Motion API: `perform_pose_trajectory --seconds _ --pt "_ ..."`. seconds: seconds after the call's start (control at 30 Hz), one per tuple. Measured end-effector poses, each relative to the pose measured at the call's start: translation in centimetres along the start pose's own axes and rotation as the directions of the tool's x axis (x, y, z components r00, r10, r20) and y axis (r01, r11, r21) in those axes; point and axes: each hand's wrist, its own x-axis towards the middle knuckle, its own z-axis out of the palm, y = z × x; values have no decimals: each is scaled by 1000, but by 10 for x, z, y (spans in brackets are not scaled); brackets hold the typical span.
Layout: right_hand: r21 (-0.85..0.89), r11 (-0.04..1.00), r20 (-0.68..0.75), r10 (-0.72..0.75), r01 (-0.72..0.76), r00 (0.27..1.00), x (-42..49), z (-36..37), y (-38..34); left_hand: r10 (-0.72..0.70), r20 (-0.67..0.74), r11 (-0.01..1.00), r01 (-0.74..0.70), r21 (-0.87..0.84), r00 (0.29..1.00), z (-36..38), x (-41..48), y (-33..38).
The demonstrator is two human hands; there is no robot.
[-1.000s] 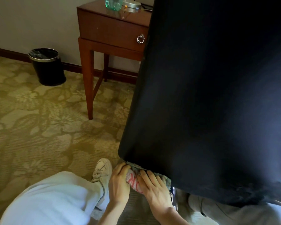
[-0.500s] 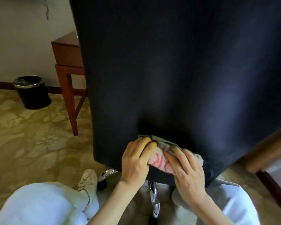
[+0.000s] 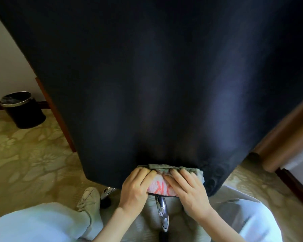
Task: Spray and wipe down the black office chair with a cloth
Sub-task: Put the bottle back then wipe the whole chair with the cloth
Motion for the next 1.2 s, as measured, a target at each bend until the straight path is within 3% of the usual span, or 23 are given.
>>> perform_pose_trajectory --seconds 0.1,0.3,0.57,0.63,0.8,0.93,1.07,1.2 --pt "24 1000 71 9 -11 997 -23 25 -14 -84 108 996 86 -14 991 15 -28 -10" --pt "34 999 251 27 -37 968 -60 61 -35 -114 275 993 112 23 955 34 -62 -26" --pt "84 989 412 79 -125 908 -71 72 -54 -218 450 976 196 97 866 47 -87 -34" --pt "101 984 394 99 -150 914 -66 65 -54 -231 447 973 209 100 864 42 -81 -29" --pt "63 979 171 179 -192 969 -40 14 -24 -163 303 986 165 18 939 22 -24 11" --pt "89 973 -51 218 -213 975 -24 -50 31 11 56 999 -8 -54 998 6 48 73" --pt "-26 979 -250 188 -201 950 9 -127 84 152 -171 987 -160 -32 973 -11 114 131" --pt "-95 973 -310 173 -211 935 27 -153 118 203 -212 978 -206 8 956 -10 148 156"
